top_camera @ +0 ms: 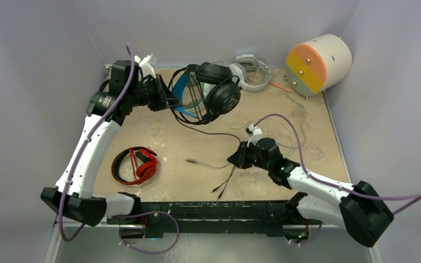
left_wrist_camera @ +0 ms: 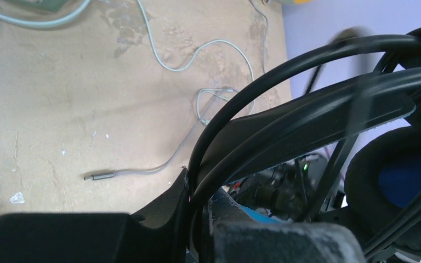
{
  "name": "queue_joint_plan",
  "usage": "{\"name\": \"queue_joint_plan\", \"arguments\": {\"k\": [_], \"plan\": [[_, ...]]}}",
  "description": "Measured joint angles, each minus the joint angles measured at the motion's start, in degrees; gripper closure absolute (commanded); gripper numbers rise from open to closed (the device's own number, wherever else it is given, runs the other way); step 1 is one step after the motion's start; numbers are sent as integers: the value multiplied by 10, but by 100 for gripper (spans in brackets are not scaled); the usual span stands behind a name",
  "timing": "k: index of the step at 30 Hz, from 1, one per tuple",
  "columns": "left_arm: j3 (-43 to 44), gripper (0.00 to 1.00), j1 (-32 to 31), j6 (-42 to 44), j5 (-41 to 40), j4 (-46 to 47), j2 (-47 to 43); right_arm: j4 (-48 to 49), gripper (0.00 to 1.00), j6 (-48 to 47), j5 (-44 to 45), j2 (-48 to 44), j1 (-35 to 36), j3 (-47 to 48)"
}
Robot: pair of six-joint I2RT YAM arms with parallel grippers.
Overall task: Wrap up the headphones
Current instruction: Wrap the headphones cable around the headphones.
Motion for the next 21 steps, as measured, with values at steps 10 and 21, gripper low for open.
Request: {"name": "queue_joint_plan", "arguments": {"k": [10,21], "plan": [[-2,100,0,28,-90,-40,-40,-139,100,1,-72,-80,-111,54],[10,100,3,38,-300,-42,15,-290,100,-7,-152,-214,-113,42]]}}
